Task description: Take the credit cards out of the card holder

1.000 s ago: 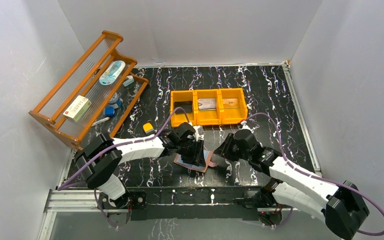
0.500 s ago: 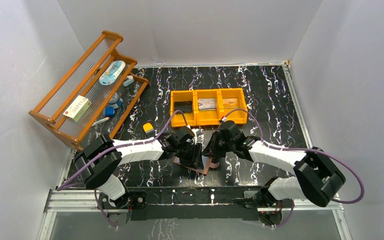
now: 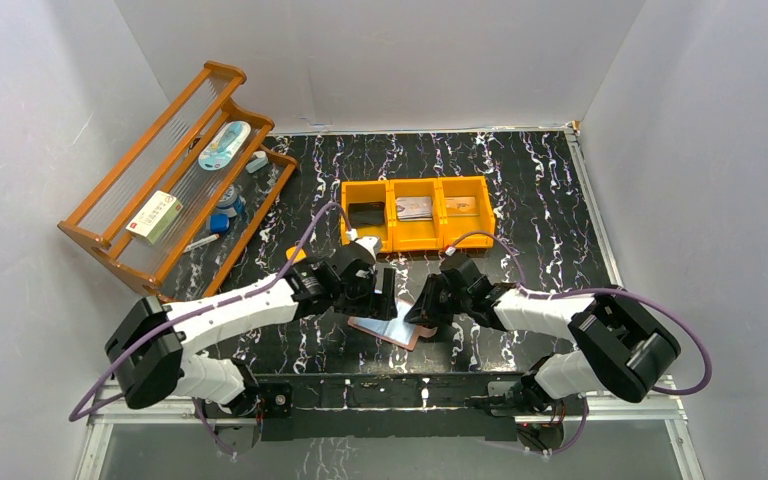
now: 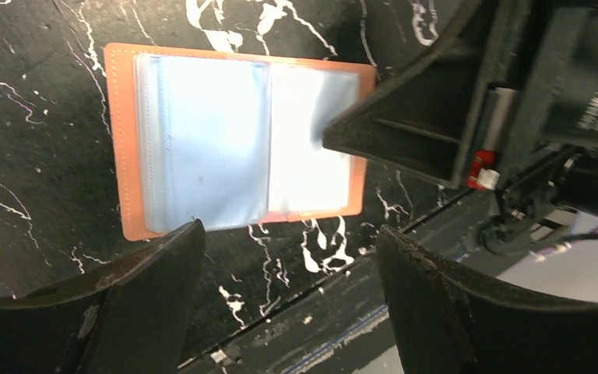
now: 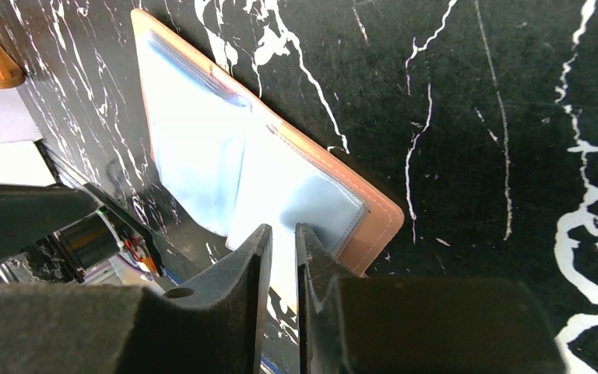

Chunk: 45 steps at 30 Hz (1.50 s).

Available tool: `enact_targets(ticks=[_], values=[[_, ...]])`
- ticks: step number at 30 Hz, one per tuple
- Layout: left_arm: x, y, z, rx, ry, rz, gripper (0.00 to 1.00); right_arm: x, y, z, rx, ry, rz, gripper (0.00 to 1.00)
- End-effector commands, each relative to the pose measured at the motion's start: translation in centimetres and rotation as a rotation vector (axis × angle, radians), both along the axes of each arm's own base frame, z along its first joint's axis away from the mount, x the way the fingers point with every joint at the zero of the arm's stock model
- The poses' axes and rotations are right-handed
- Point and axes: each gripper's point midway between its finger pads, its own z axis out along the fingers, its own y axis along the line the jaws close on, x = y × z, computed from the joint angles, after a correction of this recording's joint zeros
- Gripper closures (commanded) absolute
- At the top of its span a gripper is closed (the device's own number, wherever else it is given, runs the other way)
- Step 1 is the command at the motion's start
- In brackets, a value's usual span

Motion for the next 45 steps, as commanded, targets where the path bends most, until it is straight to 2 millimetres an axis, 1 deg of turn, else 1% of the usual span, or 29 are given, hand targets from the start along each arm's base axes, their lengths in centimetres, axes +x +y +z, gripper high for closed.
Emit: enact_targets(ticks=[1, 6, 14, 16, 19, 24, 26, 34, 38, 39, 41, 45], values=[[0.6, 1.3, -2.2, 0.141, 0.026, 0.014, 0.22, -0.9, -1.8, -1.9, -0.076, 0.019, -0.012, 0.73], [0.9, 0.8, -4.1, 0.182, 0.061, 0.024, 0.23, -1.0, -1.8, -1.8, -0.066, 0.017, -0.012, 0.73], [0.5, 1.1, -5.6, 0.214, 0.094, 0.022, 0.24, -1.1, -1.8, -1.8, -0.057, 0.018, -0.011, 0.72], [0.2, 0.9, -5.8, 0.207, 0.113, 0.006, 0.26, -1.1, -1.7, -1.8, -0.055, 0.016, -0.011, 0.72], [-0.4, 0.0, -5.9, 0.165, 0.137, -0.027, 0.27, -1.1, -1.7, -1.8, -0.054, 0.017, -0.01, 0.72], [-1.9, -2.4, -5.6, 0.04, 0.195, -0.119, 0.29, -1.2, -1.5, -2.1, -0.05, 0.029, 0.0, 0.72], [-2.0, -3.0, -5.2, 0.004, 0.201, -0.134, 0.3, -1.3, -1.5, -2.3, -0.052, 0.036, 0.002, 0.72], [-1.6, -3.9, -3.7, -0.042, 0.174, -0.14, 0.33, -1.4, -1.5, -2.3, -0.043, 0.035, -0.003, 0.71], [-1.5, -4.5, -2.4, -0.09, 0.154, -0.15, 0.34, -1.3, -1.4, -2.1, -0.039, 0.032, -0.005, 0.71], [-1.3, -4.5, -2.1, -0.096, 0.143, -0.147, 0.34, -1.3, -1.5, -2.2, -0.04, 0.034, -0.008, 0.7], [-0.8, -3.9, -1.7, -0.073, 0.109, -0.12, 0.33, -1.3, -1.4, -2.1, -0.037, 0.032, -0.01, 0.7], [1.1, -0.9, -1.6, 0.071, 0.02, -0.022, 0.26, -1.3, -1.6, -2.1, -0.043, 0.03, -0.017, 0.7]])
